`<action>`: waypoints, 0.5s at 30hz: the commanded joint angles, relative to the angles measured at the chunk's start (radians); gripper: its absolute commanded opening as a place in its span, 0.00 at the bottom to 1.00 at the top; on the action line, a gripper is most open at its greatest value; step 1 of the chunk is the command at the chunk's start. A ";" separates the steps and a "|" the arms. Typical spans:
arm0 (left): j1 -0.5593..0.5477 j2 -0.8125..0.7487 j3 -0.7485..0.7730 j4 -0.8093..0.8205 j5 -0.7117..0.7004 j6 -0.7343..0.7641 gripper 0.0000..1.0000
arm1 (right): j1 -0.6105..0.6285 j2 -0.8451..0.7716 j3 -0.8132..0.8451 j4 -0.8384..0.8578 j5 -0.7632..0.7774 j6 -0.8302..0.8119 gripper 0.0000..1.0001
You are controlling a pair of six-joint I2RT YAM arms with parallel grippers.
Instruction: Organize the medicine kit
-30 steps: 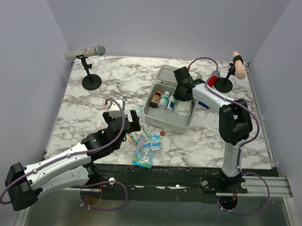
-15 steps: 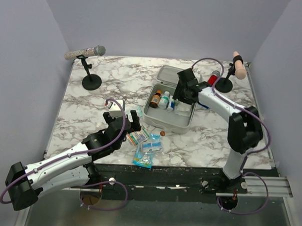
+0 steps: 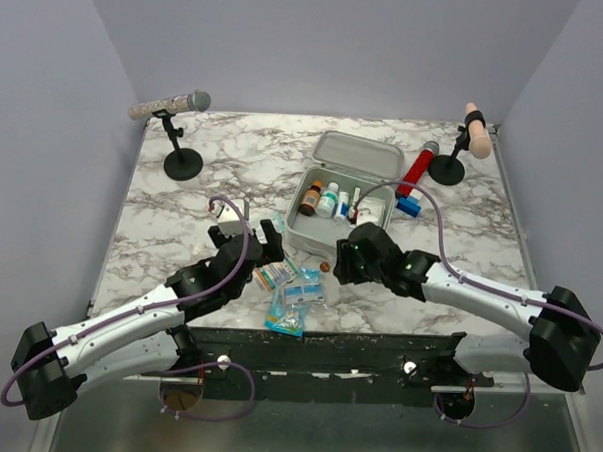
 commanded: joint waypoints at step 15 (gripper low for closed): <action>0.003 -0.086 -0.070 -0.135 -0.007 -0.223 0.95 | 0.100 0.348 0.088 -0.006 0.208 0.379 0.59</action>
